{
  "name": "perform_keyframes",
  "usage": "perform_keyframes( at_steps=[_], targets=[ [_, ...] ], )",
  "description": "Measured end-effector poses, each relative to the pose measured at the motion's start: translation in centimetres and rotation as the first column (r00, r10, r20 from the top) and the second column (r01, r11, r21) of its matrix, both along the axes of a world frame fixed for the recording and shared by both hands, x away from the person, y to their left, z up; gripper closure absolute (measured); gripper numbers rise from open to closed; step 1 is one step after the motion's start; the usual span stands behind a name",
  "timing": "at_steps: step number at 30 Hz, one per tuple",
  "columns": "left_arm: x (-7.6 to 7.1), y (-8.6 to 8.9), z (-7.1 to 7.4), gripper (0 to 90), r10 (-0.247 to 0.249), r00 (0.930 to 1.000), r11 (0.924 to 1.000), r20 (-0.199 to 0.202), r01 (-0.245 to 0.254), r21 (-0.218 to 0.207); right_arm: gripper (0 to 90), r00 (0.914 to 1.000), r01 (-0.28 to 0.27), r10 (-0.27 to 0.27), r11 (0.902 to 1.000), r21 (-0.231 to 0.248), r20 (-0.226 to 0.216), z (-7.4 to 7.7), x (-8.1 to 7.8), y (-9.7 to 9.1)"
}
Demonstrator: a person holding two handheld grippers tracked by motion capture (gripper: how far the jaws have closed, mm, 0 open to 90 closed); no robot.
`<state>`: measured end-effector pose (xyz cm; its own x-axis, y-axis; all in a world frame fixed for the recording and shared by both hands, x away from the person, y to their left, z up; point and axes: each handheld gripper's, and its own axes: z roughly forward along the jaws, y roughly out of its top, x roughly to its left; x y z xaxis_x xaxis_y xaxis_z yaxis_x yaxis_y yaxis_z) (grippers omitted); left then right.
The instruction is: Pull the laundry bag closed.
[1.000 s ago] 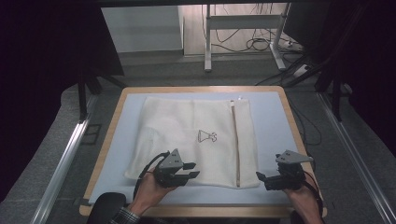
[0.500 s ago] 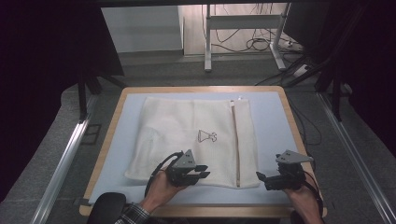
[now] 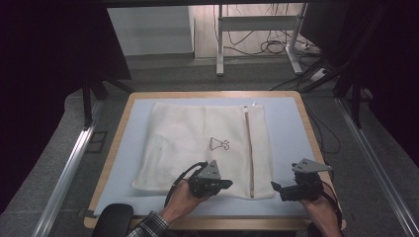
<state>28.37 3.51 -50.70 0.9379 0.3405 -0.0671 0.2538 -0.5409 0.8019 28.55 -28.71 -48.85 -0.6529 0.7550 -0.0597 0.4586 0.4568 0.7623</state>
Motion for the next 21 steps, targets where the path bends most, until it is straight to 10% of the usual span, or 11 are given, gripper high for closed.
perform_keyframes(
  at_steps=[21],
  targets=[
    [0.8,-3.9,-2.0,89.7,-0.054,0.9985,0.9980,-0.009,0.054,0.033,0.0,0.9998,0.019,-0.019,0.9997,-0.012,-0.001,-0.3,0.0,0.2]
  ],
)
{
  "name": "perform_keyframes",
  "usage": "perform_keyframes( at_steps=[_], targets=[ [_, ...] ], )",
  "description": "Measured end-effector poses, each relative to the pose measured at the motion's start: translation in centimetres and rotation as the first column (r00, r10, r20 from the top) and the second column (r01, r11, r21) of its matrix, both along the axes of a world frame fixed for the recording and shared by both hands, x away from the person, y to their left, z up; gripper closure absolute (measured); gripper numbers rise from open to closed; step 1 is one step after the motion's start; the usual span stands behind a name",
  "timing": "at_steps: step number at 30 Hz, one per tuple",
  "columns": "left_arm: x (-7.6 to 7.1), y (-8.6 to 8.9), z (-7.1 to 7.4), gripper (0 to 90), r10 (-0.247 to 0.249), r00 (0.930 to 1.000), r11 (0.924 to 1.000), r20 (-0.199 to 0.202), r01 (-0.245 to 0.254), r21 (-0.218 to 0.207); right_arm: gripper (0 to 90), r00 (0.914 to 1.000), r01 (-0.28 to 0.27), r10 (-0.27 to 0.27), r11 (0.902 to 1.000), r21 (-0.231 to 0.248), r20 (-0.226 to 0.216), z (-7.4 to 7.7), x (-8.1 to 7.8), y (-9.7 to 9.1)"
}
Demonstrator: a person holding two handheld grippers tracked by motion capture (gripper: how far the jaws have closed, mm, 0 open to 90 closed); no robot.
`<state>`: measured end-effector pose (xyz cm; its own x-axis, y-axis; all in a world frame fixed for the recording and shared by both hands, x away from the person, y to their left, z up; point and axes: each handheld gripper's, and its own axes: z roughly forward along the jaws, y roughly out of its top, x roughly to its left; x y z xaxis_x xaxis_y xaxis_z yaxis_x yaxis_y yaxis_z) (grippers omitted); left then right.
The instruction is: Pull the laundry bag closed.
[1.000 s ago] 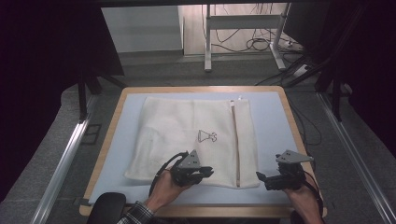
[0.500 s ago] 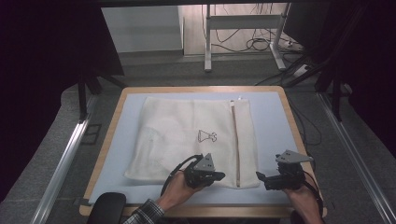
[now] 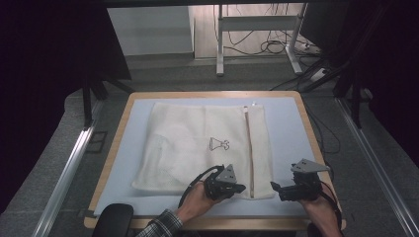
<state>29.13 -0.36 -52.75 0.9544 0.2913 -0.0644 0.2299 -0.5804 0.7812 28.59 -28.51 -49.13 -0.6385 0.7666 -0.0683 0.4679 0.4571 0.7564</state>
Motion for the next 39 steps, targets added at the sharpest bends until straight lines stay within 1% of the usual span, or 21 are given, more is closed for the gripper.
perform_keyframes(
  at_steps=[5,8,9,10,12,16,21,25,28,29,32,34,35,37,38,39],
  targets=[
    [0.0,-0.5,-0.4,89.7,-0.004,1.0000,0.9999,0.004,0.004,0.013,0.0,1.0000,0.000,0.000,1.0000,-0.003,-0.003,-0.1,0.0,0.0],
    [-0.1,-0.8,-0.5,89.7,-0.004,1.0000,0.9999,0.006,0.004,0.010,0.0,1.0000,0.000,0.000,1.0000,-0.002,-0.004,-0.1,0.0,0.0],
    [-0.1,-0.9,-0.6,89.7,-0.005,1.0000,0.9999,0.005,0.005,0.013,0.0,1.0000,-0.001,0.001,1.0000,-0.002,-0.005,-0.1,0.0,0.0],
    [-0.1,-1.1,-0.8,89.7,0.000,1.0000,0.9995,0.006,0.000,0.031,0.0,1.0000,0.000,0.000,1.0000,-0.001,-0.005,-0.1,0.0,0.0],
    [-0.1,-1.1,-1.1,89.7,0.003,1.0000,0.9994,0.004,-0.003,0.035,0.0,1.0000,-0.002,0.002,1.0000,-0.001,-0.008,-0.1,0.0,0.0],
    [0.0,-1.1,-1.1,89.8,0.011,0.9999,0.9994,-0.012,-0.010,0.032,0.0,0.9999,-0.004,0.004,1.0000,0.001,-0.013,-0.1,0.0,0.1],
    [-0.1,-1.1,-1.2,89.8,0.010,0.9999,0.9993,-0.004,-0.010,0.035,0.0,0.9997,-0.014,0.014,0.9999,0.005,-0.019,-0.2,0.0,0.3],
    [-0.2,-1.1,-1.2,89.8,0.009,0.9999,0.9993,0.004,-0.009,0.035,0.0,0.9996,-0.018,0.019,0.9996,0.021,-0.020,-0.1,-0.1,0.6],
    [-0.2,-1.0,-1.2,89.7,0.008,1.0000,0.9994,0.002,-0.008,0.034,0.0,0.9982,-0.035,0.037,0.9982,0.048,-0.046,-0.1,-0.1,0.8],
    [-0.2,-1.0,-1.2,89.7,0.008,1.0000,0.9994,0.002,-0.008,0.034,0.0,0.9982,-0.035,0.037,0.9982,0.048,-0.046,-0.1,-0.1,0.8],
    [-0.2,-1.0,-1.2,89.7,0.009,0.9999,0.9994,0.008,-0.009,0.034,0.4,0.9976,-0.043,0.046,0.9982,0.042,-0.051,0.0,-0.3,1.1],
    [-0.3,-1.0,-1.2,89.7,0.009,0.9999,0.9993,0.008,-0.009,0.036,3.6,0.9969,-0.057,0.057,0.9983,0.012,-0.054,0.0,-0.5,1.6],
    [-0.3,-1.0,-1.2,89.7,0.009,0.9999,0.9993,0.008,-0.009,0.036,3.6,0.9969,-0.057,0.057,0.9983,0.012,-0.054,0.0,-0.5,1.6],
    [-0.3,-1.0,-1.2,89.7,0.009,0.9999,0.9994,0.007,-0.009,0.033,7.4,0.9967,-0.065,0.065,0.9979,0.002,-0.049,0.0,-0.7,1.9],
    [-0.2,-1.0,-1.2,89.7,0.006,1.0000,0.9993,0.007,-0.006,0.036,11.0,0.9969,-0.073,0.073,0.9973,-0.011,-0.030,0.1,-0.9,2.2],
    [-0.2,-1.0,-1.2,89.7,0.005,1.0000,0.9993,0.006,-0.005,0.037,12.6,0.9966,-0.080,0.079,0.9967,-0.016,-0.023,0.2,-1.0,2.3]
  ],
)
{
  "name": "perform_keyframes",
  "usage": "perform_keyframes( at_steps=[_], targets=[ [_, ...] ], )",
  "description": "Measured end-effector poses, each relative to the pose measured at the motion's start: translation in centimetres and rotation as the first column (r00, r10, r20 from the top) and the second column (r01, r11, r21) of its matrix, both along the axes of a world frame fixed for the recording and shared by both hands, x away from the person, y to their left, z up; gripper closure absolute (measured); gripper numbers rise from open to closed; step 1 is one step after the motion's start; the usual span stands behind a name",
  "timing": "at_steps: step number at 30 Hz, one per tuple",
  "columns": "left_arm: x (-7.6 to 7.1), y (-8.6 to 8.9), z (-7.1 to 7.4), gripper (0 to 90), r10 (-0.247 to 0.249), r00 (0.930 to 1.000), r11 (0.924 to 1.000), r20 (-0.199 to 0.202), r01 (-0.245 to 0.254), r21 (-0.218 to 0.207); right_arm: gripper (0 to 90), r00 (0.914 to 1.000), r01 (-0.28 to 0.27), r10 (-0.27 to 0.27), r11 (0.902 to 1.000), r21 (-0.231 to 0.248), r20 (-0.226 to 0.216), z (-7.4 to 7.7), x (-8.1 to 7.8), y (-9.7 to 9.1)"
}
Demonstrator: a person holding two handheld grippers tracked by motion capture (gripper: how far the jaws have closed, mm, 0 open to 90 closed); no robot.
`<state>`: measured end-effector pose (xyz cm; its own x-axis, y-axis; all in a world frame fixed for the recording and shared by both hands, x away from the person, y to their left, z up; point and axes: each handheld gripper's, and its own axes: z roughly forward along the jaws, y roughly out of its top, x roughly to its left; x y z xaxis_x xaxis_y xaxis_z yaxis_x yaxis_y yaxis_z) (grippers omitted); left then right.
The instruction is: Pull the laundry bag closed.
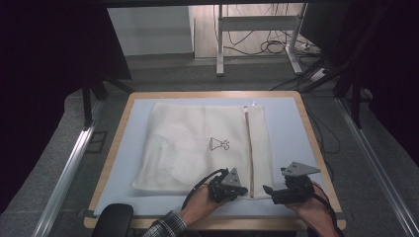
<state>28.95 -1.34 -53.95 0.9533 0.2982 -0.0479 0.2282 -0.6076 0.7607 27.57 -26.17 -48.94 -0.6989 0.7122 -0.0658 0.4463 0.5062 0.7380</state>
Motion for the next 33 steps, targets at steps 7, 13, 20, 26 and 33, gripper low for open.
perform_keyframes(
  at_steps=[7,13,20,26,33],
  targets=[
    [0.1,0.0,0.0,89.7,0.002,0.9999,0.9999,-0.015,-0.003,-0.010,25.6,0.9980,-0.053,0.055,0.9970,-0.056,0.030,-0.2,-0.9,1.5],
    [0.2,0.1,0.0,89.8,0.003,0.9998,1.0000,-0.020,-0.003,-0.008,34.5,0.9930,-0.113,0.116,0.9895,-0.090,0.022,-0.5,-1.4,2.7],
    [0.3,0.1,0.0,89.8,0.002,0.9996,0.9999,-0.028,-0.003,-0.015,41.2,0.9858,-0.163,0.166,0.9819,-0.097,0.024,-0.6,-1.7,3.2],
    [0.4,0.2,-0.1,89.7,0.005,0.9993,0.9998,-0.037,-0.006,-0.019,46.6,0.9755,-0.216,0.219,0.9720,-0.092,0.021,-0.7,-1.9,3.6],
    [0.4,0.2,-0.1,89.8,0.003,0.9992,0.9999,-0.040,-0.004,-0.015,50.6,0.9654,-0.253,0.259,0.9565,-0.145,0.026,-1.3,-2.0,4.5]
  ],
)
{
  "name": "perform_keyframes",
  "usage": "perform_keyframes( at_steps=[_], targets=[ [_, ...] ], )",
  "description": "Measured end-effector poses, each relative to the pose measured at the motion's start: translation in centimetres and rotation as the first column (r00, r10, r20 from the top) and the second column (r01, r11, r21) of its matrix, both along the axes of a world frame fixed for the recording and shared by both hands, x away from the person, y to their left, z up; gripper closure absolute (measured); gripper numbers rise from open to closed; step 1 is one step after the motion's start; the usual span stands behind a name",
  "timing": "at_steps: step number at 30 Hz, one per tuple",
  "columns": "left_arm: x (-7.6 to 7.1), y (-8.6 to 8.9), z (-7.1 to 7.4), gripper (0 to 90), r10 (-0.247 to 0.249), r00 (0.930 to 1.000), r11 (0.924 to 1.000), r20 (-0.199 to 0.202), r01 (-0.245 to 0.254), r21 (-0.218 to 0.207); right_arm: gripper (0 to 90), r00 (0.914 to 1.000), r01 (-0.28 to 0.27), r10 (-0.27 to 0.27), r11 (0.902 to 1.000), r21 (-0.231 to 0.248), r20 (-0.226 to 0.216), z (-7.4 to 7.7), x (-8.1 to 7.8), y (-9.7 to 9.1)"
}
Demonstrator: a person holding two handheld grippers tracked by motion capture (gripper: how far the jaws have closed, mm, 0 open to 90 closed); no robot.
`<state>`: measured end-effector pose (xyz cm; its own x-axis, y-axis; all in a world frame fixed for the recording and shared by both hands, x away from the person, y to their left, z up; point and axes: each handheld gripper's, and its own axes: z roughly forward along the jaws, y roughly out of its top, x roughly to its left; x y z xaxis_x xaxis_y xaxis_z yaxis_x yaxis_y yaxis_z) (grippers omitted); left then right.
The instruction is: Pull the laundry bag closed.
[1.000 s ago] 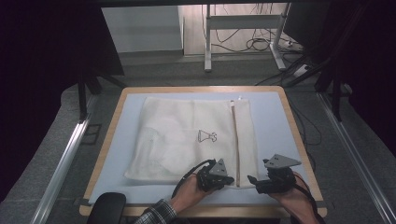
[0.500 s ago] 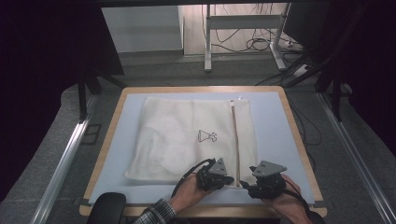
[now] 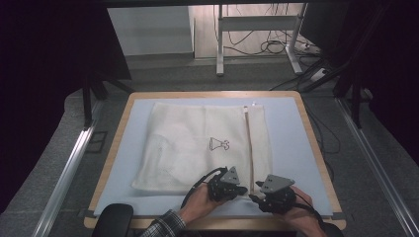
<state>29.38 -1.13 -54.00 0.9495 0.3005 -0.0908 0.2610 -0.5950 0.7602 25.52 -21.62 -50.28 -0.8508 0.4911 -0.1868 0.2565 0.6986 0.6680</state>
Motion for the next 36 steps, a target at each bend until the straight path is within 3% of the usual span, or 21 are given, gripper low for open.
perform_keyframes(
  at_steps=[14,21,28,36],
  targets=[
    [-0.03,-0.09,-0.09,89.8,0.014,0.9996,0.9995,-0.026,-0.015,-0.028,55.4,0.9991,-0.040,0.041,0.9973,-0.062,0.013,-0.87,0.39,0.93],
    [0.01,-0.06,-0.09,89.8,0.011,0.9996,0.9996,-0.025,-0.011,-0.026,62.7,0.9996,-0.023,0.024,0.9985,-0.050,0.017,-0.61,0.55,0.57],
    [-0.01,-0.07,-0.09,89.8,0.013,0.9996,0.9995,-0.025,-0.014,-0.027,75.3,0.9984,-0.043,0.045,0.9969,-0.067,0.035,-0.35,0.49,0.57],
    [-0.02,-0.07,-0.10,89.7,0.014,0.9996,0.9995,-0.024,-0.014,-0.027,81.2,0.9977,-0.046,0.051,0.9944,-0.095,0.046,-0.44,0.51,0.85]
  ],
)
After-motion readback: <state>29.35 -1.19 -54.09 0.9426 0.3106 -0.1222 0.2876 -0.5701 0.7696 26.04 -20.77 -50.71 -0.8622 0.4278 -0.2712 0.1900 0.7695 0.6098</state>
